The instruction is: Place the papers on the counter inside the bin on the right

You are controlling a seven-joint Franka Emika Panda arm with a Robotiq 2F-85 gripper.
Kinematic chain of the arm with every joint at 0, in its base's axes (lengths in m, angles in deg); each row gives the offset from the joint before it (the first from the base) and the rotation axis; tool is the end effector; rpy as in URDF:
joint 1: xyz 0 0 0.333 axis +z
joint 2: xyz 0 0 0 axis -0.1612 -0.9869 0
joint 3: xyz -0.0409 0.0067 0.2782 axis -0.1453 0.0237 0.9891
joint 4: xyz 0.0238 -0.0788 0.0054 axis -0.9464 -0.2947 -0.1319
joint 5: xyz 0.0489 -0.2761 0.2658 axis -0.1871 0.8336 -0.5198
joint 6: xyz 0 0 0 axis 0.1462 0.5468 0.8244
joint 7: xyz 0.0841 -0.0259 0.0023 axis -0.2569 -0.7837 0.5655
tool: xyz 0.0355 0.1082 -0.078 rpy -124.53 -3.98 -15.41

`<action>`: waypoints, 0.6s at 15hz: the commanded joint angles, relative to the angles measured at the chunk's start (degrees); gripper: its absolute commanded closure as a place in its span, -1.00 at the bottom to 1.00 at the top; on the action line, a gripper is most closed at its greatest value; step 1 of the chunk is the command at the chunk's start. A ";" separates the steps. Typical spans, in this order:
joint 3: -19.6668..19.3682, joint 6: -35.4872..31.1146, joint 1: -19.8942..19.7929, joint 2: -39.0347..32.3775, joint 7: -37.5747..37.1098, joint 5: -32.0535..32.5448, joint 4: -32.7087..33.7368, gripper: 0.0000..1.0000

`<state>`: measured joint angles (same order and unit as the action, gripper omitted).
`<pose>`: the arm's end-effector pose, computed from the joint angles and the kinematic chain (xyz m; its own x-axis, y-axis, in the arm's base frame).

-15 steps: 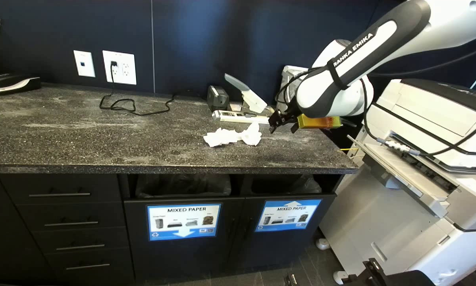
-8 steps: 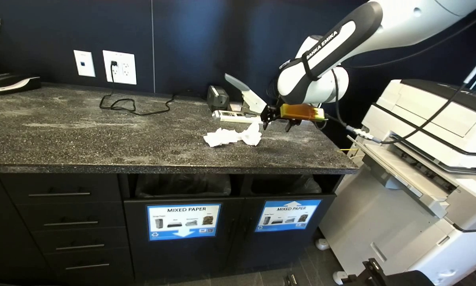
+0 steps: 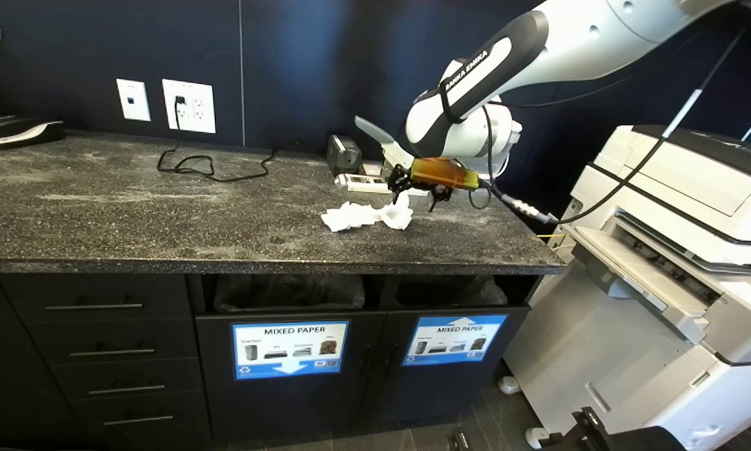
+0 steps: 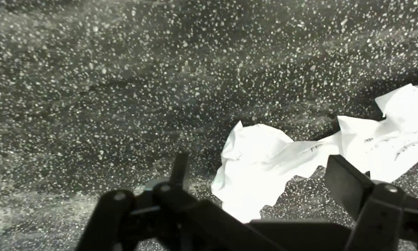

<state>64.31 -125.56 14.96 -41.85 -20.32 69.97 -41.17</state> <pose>0.6588 0.0734 0.1934 0.9572 -0.1358 0.2557 -0.1312 -0.9907 -0.0349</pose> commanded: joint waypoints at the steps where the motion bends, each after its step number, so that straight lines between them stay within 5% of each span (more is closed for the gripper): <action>1: -1.29 2.06 1.04 -3.25 -1.91 -3.17 5.38 -1.00; 9: -3.04 2.96 2.15 -9.55 -7.30 -5.96 12.92 -1.00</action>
<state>63.16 -123.98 15.31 -48.55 -25.50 65.40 -33.17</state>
